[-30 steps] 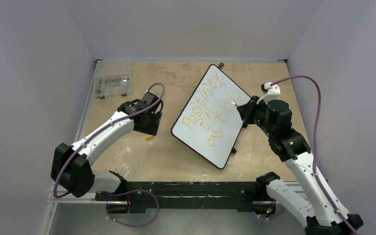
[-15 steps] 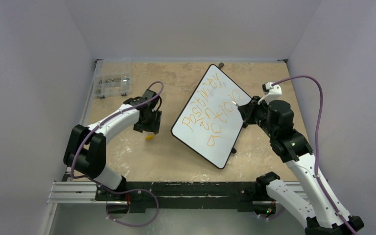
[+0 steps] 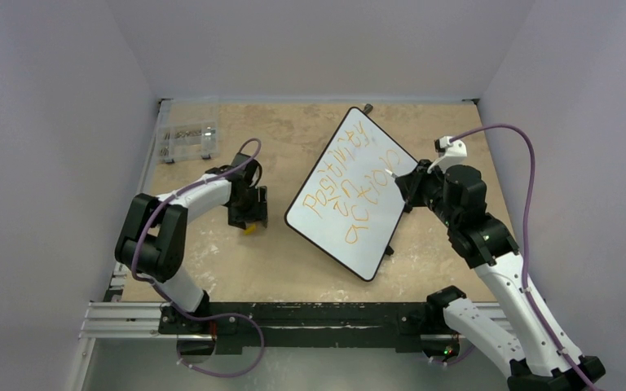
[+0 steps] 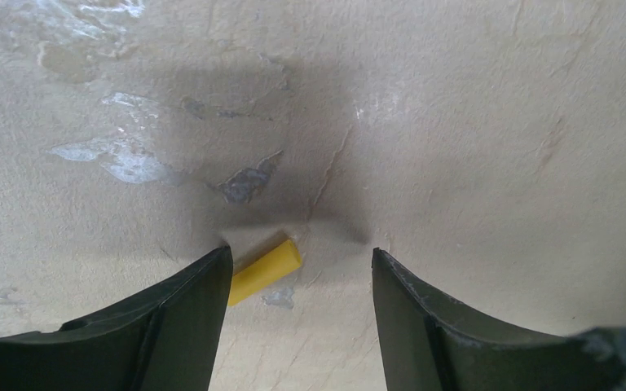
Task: Write a sentence on the whiteboard
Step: Pick up the pen cap from the center of the board.
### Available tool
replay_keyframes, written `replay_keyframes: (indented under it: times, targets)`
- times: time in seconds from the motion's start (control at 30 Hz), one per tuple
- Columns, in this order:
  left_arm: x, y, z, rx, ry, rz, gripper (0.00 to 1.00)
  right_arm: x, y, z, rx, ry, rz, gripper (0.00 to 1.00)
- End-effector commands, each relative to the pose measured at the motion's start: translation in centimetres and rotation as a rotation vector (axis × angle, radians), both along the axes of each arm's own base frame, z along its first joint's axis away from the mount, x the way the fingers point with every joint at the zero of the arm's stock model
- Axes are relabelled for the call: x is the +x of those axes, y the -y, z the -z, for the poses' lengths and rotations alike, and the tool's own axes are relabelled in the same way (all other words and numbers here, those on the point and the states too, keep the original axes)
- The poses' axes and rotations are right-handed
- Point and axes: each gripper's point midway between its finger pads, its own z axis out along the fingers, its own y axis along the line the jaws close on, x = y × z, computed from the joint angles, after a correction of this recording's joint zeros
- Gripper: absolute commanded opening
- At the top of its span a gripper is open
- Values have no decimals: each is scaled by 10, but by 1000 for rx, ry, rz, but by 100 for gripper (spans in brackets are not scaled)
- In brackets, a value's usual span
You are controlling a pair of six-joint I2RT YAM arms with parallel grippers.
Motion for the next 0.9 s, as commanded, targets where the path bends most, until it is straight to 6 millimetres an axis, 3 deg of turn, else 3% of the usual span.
replay_keyframes:
  times: [0.0,0.33,0.57,0.8,0.87]
  targets:
    - [-11,12,6,-94,-30,-80,61,2,2,-22,1,57,6,0]
    - [-36,10,10,-135,-36,-144,51,-1,2,-21,10,58,7,0]
    - [-25,6,15,-88,-33,-168,45,-4,2,-21,16,57,2,0]
    - [-22,5,21,-66,-55,-180,20,-7,5,-24,12,62,12,0]
    - [-23,4,23,-62,-56,-185,8,-7,6,-23,10,62,15,0]
